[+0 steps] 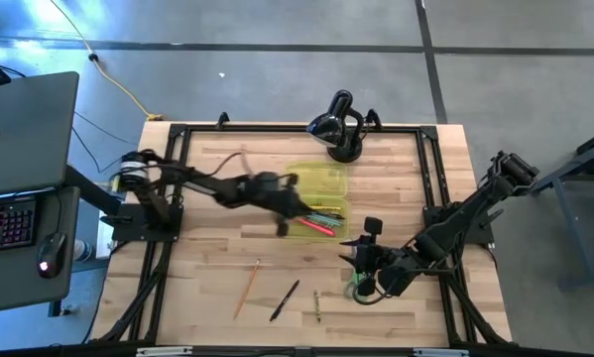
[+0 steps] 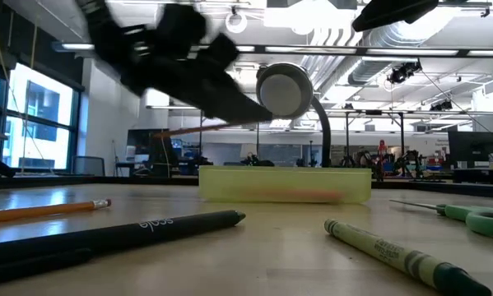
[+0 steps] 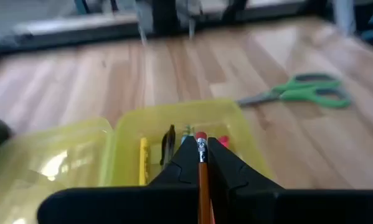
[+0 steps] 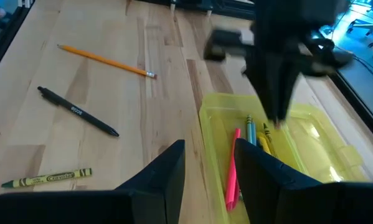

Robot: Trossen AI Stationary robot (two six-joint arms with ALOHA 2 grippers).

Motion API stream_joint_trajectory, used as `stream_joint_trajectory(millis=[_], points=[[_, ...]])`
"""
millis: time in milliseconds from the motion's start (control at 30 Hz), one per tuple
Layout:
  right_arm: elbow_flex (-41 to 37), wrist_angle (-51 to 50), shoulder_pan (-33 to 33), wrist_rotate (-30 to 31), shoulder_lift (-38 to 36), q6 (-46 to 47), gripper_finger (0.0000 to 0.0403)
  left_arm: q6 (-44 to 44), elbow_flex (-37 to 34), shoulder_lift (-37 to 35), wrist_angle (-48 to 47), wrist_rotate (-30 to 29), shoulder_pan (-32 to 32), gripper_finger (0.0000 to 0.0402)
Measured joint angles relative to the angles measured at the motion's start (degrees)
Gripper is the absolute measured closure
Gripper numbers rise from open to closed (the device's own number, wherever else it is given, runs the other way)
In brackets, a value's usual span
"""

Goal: Pick & place school supplies into a supply box
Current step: Put the orange pencil in to the yellow school supply box

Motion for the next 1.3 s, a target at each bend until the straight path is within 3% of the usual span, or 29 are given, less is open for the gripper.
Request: stream_joint_trajectory(millis=[67,200,400,700,1000,1100,1300], points=[[0.00,0.17,-0.01,0.00,0.00,0.25,0.0285,0.28,6.03,3.39,-6.18,0.97,0.00,0.0362],[0.00,0.98,-0.01,-0.02,0.00,0.38,0.0285,0.48,14.89,11.11,-6.90,4.68,0.00,0.0361],[0.00,1.13,0.16,-2.11,0.00,1.87,0.0285,0.00,21.07,19.76,-7.06,4.96,0.00,0.0360],[0.00,0.80,0.16,-2.82,0.00,0.55,0.0285,-4.55,22.08,21.55,-5.89,1.93,0.00,0.0360],[0.00,0.80,0.12,-2.73,0.00,0.26,0.0285,-4.76,22.12,21.55,-1.72,2.82,0.00,0.0358],[0.00,0.80,0.12,-2.80,0.00,0.35,0.0285,-4.75,22.12,21.55,-1.95,3.29,0.00,0.0339],[0.00,0.80,0.12,-2.82,0.00,0.39,0.0285,-4.68,22.12,21.55,-1.80,3.39,0.00,0.0261]])
